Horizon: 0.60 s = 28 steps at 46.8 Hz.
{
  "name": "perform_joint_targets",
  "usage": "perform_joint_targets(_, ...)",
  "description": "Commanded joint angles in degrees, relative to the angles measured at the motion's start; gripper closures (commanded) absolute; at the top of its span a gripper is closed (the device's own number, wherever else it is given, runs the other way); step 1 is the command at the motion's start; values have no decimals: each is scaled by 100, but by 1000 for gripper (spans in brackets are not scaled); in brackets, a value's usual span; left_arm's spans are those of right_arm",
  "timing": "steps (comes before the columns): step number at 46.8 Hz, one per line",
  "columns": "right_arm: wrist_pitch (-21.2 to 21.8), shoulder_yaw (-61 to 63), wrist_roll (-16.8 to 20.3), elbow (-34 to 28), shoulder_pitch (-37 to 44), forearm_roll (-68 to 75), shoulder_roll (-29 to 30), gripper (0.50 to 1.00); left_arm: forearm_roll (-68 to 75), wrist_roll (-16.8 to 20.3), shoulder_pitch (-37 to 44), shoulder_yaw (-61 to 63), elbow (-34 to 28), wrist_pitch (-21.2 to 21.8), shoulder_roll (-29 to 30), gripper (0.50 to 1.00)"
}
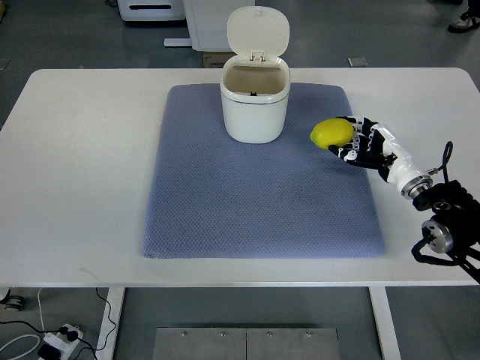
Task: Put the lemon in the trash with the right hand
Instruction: 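Lift the lemon with the right hand and carry it toward the bin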
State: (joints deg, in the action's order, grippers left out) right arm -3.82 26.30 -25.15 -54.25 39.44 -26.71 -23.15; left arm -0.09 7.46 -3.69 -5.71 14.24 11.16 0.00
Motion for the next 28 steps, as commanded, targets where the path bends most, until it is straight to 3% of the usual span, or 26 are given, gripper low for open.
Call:
perform_joint_targets(1,22,-2,81,-68,133,218,-137,957,0,1,0,0,0,0,0,500)
perform_joint_targets(28,13,-266,617,-323,1355,983,-550,965,0,1,0,0,0,0,0,500)
